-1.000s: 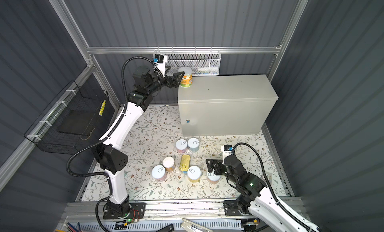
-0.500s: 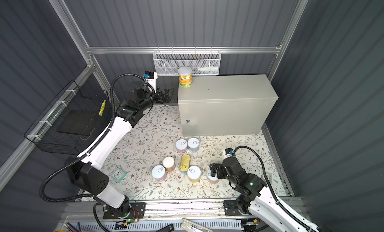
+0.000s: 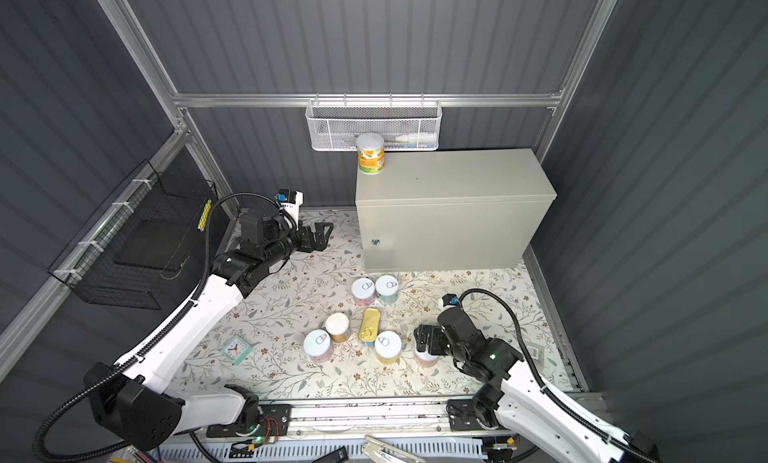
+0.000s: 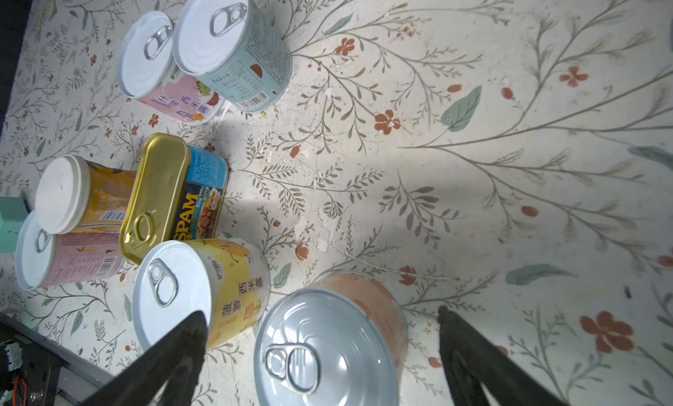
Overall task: Place and organize the canned foods onto the counter
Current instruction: 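Move the left gripper down toward the cans while the right gripper descends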
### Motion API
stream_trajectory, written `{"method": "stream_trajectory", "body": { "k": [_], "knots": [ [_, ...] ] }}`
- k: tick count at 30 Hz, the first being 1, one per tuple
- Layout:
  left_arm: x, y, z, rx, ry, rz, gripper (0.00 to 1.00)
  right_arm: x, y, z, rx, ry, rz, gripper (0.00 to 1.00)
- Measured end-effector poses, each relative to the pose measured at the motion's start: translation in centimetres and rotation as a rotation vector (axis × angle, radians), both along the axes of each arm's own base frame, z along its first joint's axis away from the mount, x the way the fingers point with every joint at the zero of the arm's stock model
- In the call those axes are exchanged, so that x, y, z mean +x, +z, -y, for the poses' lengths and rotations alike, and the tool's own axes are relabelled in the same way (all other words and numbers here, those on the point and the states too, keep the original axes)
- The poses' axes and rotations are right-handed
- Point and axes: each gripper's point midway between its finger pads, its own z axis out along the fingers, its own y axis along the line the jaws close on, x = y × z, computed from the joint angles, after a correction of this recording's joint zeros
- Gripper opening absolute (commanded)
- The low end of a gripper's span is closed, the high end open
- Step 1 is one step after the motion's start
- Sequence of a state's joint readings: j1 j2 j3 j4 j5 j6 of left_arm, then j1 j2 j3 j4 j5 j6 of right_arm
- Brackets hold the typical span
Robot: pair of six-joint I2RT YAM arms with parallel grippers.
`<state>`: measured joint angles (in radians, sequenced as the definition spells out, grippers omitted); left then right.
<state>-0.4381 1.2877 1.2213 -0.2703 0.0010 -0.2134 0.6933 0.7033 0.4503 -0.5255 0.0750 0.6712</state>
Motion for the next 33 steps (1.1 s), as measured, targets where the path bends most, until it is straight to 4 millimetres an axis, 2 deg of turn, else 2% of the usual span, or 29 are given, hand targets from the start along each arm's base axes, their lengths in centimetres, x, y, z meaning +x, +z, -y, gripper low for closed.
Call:
{"method": "stream_trajectory", "body": {
  "k": [5,8,19,29,33],
  "knots": [
    [-2.1,-3.5,-0.9,0.024,0.001,-0.073,1.0,0.3,-0.3,0.2,-0.069,-0.007,-0.055,0.99],
    [-2.8,-4.8,-0.5,0.012,-0.02,-0.11,1.0,0.4,-0.4,0.1,-0.09,-0.003,-0.078,0.99],
    [-5.7,-10.2,5.4,0.023,-0.184,-0.188,1.0,-0.7,-1.9,0.0,-0.106,0.007,-0.171,0.99],
    [-5.8,-12.2,6.0,0.0,-0.206,-0.16,1.0,-0.8,-2.4,-0.1,-0.1,-0.026,-0.206,0.97],
    [-6.4,-13.2,6.0,-0.017,-0.225,-0.15,1.0,-1.2,-3.2,-0.1,-0.116,-0.036,-0.242,0.93]
  ]
}}
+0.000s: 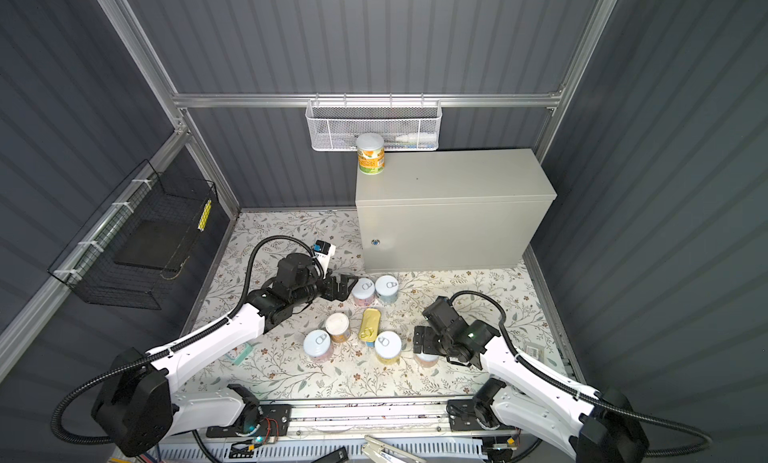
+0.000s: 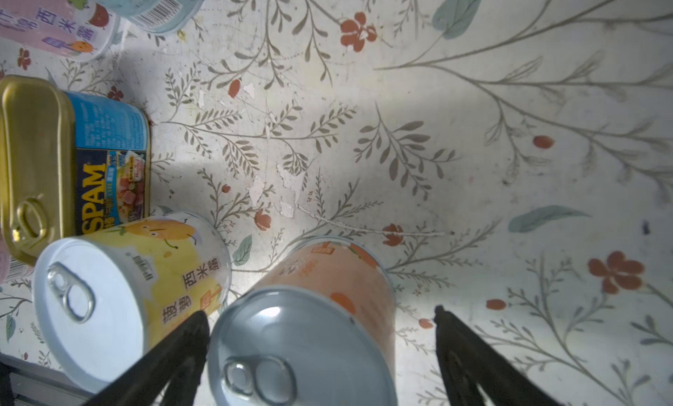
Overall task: Place and organize the canned foods onto the counter
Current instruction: 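Move the left gripper down toward the cans while the right gripper descends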
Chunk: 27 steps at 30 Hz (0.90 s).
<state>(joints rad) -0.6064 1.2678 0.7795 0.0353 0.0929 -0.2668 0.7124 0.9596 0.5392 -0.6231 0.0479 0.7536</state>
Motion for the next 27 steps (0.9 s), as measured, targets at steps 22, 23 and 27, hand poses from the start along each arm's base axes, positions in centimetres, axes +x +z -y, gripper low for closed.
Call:
{"method": "stream_trajectory", "body": {
  "k": [22,23,27],
  "knots": [
    [-1.7,-0.2,0.0,-0.094,-0.041,0.069,1.0,-0.4,0.6,-2.2,0.008,0.016,-0.068,0.89],
    [-1.7,-0.3,-0.1,-0.095,-0.042,0.068,1.0,-0.5,0.5,-2.1,0.004,0.016,-0.07,0.89],
    [-1.9,-0.4,-0.1,-0.095,-0.045,0.065,1.0,-0.9,-0.1,-2.1,-0.03,0.02,-0.096,0.87]
  ]
}}
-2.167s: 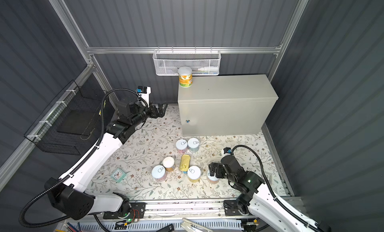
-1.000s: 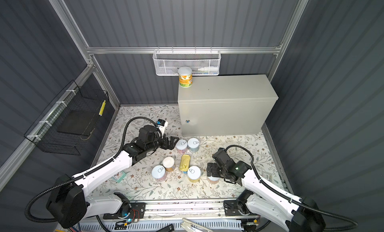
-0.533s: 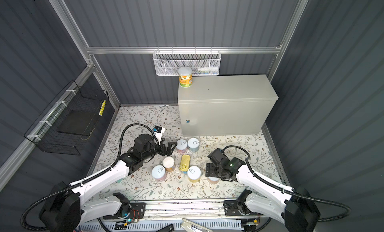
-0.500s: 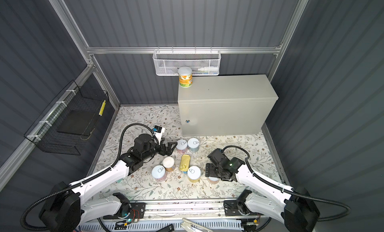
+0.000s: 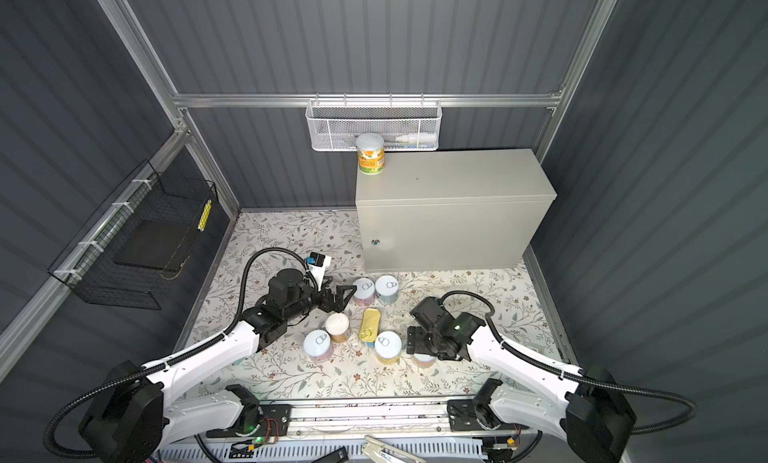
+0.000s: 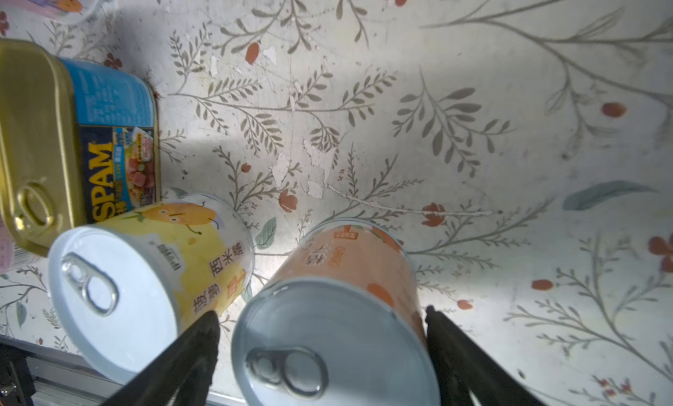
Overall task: Place and organize the canned foods onto the counter
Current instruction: 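Move the left gripper down toward the cans while the right gripper descends, then close the right gripper on the orange-labelled can and lift it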
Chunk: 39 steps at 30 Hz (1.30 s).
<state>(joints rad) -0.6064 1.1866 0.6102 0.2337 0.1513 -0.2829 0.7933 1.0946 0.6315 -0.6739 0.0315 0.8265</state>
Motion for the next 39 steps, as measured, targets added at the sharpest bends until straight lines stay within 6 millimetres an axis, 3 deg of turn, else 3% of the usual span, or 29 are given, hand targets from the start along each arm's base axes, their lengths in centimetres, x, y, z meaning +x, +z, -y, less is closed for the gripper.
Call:
{"method": "stream_trajectory", "body": {
  "k": [8,17,21,27,34,39],
  "knots": [
    [0.0,0.0,0.0,0.0,0.0,0.0,1.0,-0.1,-0.4,-0.3,-0.096,0.031,-0.022,0.81],
    [0.0,-0.3,0.0,0.003,0.001,-0.007,1.0,-0.2,-1.2,-0.3,-0.149,0.044,-0.04,0.87],
    [0.2,-0.9,0.1,0.011,0.001,-0.019,1.0,-0.3,-1.6,-0.3,-0.164,0.051,-0.051,0.79],
    [0.2,-1.5,0.3,0.018,-0.006,-0.035,1.0,-0.2,-1.5,-0.4,-0.158,0.049,-0.042,0.69],
    [0.0,-1.2,0.8,0.024,-0.054,0.016,1.0,-0.4,-1.1,-0.7,-0.131,0.06,-0.04,0.69],
    [-0.5,-1.5,1.1,0.029,-0.098,0.033,1.0,0.1,0.4,-1.3,-0.098,0.074,-0.017,0.69]
  ]
}}
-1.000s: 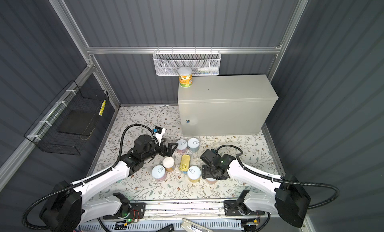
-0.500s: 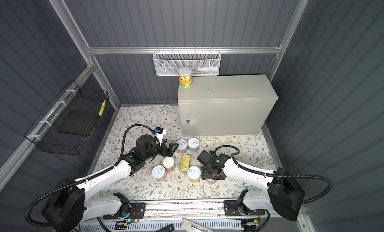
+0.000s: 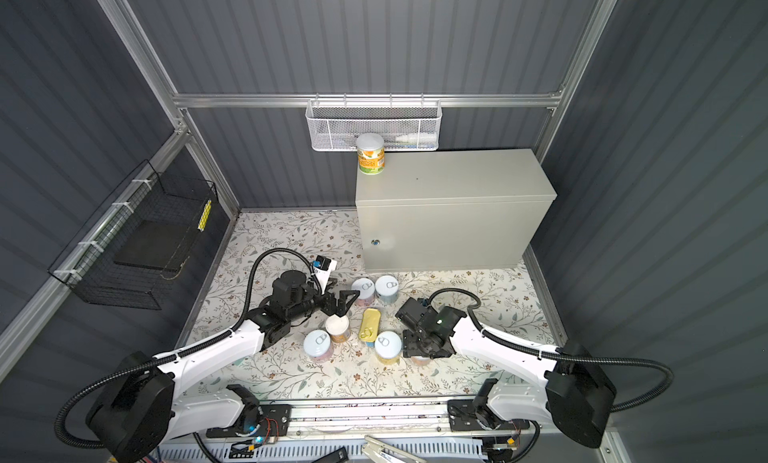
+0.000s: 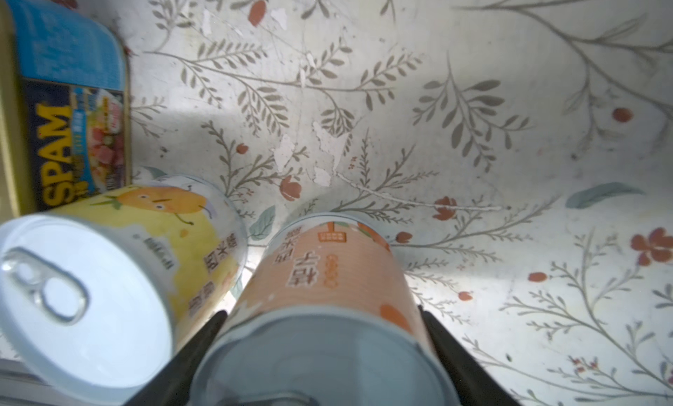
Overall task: Place and organize the canned foods onto the counter
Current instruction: 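Close the right gripper on the orange-labelled can and lift it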
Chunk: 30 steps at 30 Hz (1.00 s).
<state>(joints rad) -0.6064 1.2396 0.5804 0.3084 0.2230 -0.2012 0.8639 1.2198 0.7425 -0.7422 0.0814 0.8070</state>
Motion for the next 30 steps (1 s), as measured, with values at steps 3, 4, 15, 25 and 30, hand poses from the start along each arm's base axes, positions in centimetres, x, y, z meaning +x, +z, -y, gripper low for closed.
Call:
{"method": "stream_trajectory", "body": {
  "k": [3,4,15,25,30],
  "knots": [
    [-0.3,0.3,0.3,-0.013,-0.029,0.022,1.0,0.9,1.5,-0.6,0.021,0.005,0.023,0.68],
    [-0.3,0.4,0.4,-0.017,-0.036,0.03,1.0,1.1,2.0,-0.8,0.031,0.007,0.03,0.68],
    [-2.6,1.0,1.2,-0.094,-0.151,0.091,1.0,4.2,7.7,-4.3,0.136,0.056,0.134,0.67],
    [-4.4,3.7,1.8,-0.187,-0.246,0.165,1.0,6.0,9.1,-6.7,0.157,0.118,0.149,0.68],
    [-5.2,4.4,2.2,-0.219,-0.291,0.175,1.0,6.8,10.3,-7.2,0.181,0.147,0.159,0.68]
  ]
}}
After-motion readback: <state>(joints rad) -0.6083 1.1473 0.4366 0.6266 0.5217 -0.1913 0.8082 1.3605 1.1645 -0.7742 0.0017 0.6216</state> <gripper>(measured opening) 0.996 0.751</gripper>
